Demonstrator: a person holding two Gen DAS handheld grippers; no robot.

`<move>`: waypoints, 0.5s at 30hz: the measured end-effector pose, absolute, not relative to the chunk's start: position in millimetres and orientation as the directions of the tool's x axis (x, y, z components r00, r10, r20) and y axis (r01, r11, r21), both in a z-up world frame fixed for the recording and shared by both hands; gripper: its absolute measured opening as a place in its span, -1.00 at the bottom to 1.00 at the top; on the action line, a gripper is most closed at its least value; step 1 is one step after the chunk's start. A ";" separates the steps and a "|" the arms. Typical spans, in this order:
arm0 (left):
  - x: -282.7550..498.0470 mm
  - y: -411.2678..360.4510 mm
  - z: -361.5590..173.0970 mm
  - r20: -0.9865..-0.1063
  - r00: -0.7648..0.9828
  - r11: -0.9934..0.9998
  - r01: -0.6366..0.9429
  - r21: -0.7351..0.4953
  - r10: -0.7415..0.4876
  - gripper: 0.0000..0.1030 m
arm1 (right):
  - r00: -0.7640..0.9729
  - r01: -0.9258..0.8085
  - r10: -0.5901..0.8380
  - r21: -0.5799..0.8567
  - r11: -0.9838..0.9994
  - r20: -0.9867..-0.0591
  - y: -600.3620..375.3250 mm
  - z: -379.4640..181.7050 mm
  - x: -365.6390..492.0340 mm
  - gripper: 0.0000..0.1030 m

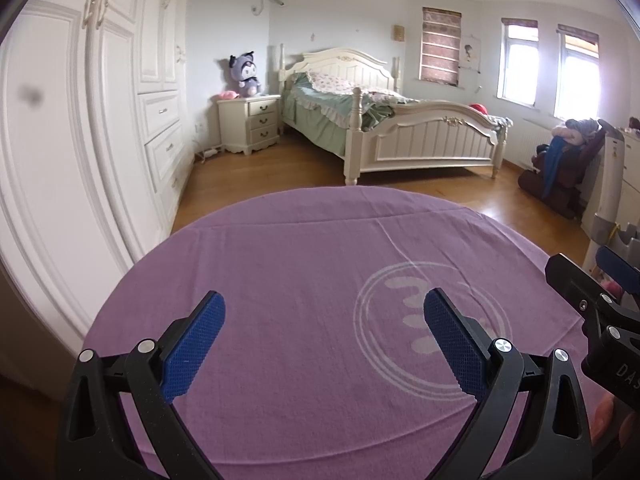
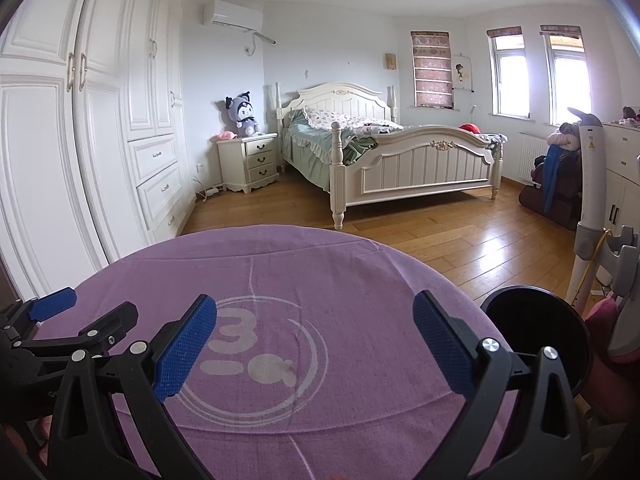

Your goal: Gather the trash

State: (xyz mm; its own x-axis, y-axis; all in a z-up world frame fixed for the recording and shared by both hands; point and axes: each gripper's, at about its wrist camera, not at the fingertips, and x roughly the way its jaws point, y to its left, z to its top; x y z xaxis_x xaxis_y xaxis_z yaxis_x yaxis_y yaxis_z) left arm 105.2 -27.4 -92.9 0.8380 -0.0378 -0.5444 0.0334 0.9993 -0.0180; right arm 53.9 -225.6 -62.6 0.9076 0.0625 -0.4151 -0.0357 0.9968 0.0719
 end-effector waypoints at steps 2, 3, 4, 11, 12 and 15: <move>106.8 -26.5 -91.7 -0.544 0.838 0.999 0.035 -0.015 -0.038 0.90 | 0.907 -0.035 0.063 0.074 0.997 -0.416 -225.1 -63.4 53.7 0.89; 107.0 -26.7 -91.7 -0.544 0.838 0.999 0.036 -0.014 -0.037 0.90 | 0.906 -0.037 0.065 0.075 0.996 -0.418 -225.4 -63.8 53.6 0.89; 106.7 -26.8 -91.6 -0.543 0.839 0.999 0.037 -0.013 -0.038 0.90 | 0.905 -0.038 0.067 0.077 0.996 -0.419 -225.4 -63.8 53.8 0.89; 107.8 -24.6 -91.4 -0.549 0.834 0.998 0.047 -0.030 -0.056 0.90 | 0.902 -0.037 0.069 0.082 0.996 -0.425 -226.3 -63.8 55.6 0.89; 108.2 -24.4 -91.6 -0.550 0.833 0.998 0.046 -0.030 -0.055 0.90 | 0.902 -0.037 0.069 0.082 0.996 -0.426 -226.4 -63.5 56.0 0.89; 108.4 -24.8 -91.3 -0.551 0.833 0.998 0.050 -0.028 -0.057 0.90 | 0.901 -0.037 0.069 0.082 0.996 -0.427 -226.3 -63.7 56.8 0.89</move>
State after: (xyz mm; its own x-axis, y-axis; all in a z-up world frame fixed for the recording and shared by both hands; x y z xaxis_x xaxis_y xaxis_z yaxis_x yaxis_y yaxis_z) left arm 108.4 -24.8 -91.3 0.8329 -0.0570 -0.5505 0.0497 0.9984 -0.0281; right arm 56.8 -226.3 -63.7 0.9015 0.0690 -0.4273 -0.0373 0.9959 0.0821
